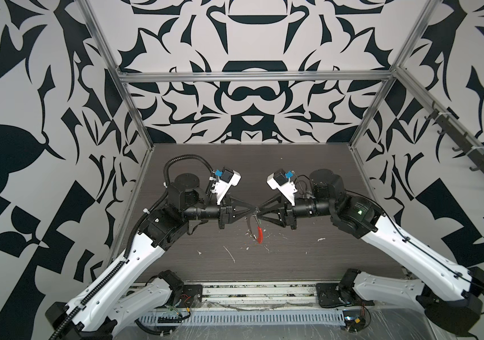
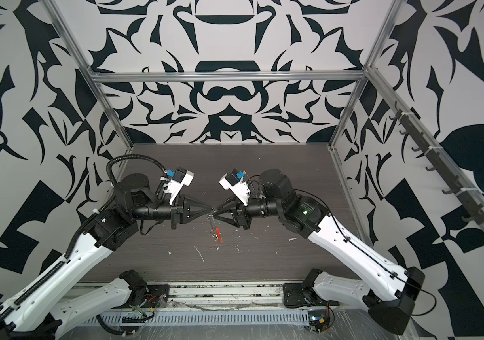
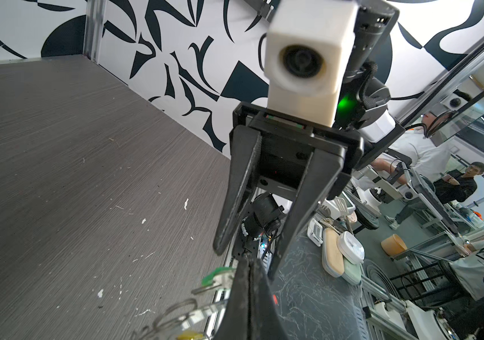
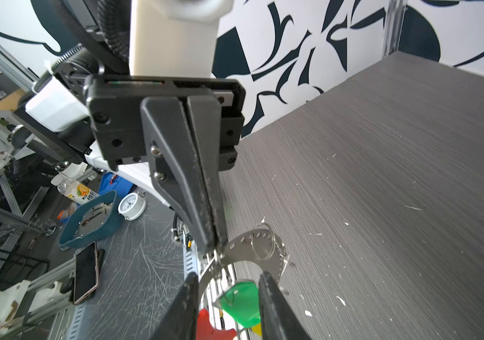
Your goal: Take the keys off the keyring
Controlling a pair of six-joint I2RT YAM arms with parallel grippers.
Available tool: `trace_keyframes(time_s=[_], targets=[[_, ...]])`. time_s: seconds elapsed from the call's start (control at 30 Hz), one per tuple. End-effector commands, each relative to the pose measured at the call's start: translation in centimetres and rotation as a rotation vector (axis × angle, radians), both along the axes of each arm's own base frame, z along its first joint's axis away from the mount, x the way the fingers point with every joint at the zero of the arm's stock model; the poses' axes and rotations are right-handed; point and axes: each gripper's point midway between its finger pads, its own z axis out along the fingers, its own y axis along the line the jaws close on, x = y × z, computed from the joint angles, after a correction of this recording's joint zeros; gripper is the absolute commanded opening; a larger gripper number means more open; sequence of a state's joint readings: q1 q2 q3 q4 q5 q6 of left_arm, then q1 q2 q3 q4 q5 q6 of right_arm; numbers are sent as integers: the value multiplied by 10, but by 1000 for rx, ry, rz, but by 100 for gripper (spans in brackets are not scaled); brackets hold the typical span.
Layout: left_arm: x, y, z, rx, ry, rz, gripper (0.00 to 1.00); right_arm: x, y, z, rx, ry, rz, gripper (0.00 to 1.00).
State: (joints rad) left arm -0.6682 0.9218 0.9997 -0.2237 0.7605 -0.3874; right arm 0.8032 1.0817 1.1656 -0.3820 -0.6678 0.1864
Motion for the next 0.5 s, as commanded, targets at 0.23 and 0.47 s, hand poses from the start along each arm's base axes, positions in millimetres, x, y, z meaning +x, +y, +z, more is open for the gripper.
trace_keyframes(time_s=[0.23, 0.47], targets=[[-5, 2, 14, -58, -41, -6, 0, -2, 3, 16, 80, -55, 11, 33], [-4, 2, 16, -63, -41, -1, 0, -1, 5, 14, 81, -45, 9, 33]])
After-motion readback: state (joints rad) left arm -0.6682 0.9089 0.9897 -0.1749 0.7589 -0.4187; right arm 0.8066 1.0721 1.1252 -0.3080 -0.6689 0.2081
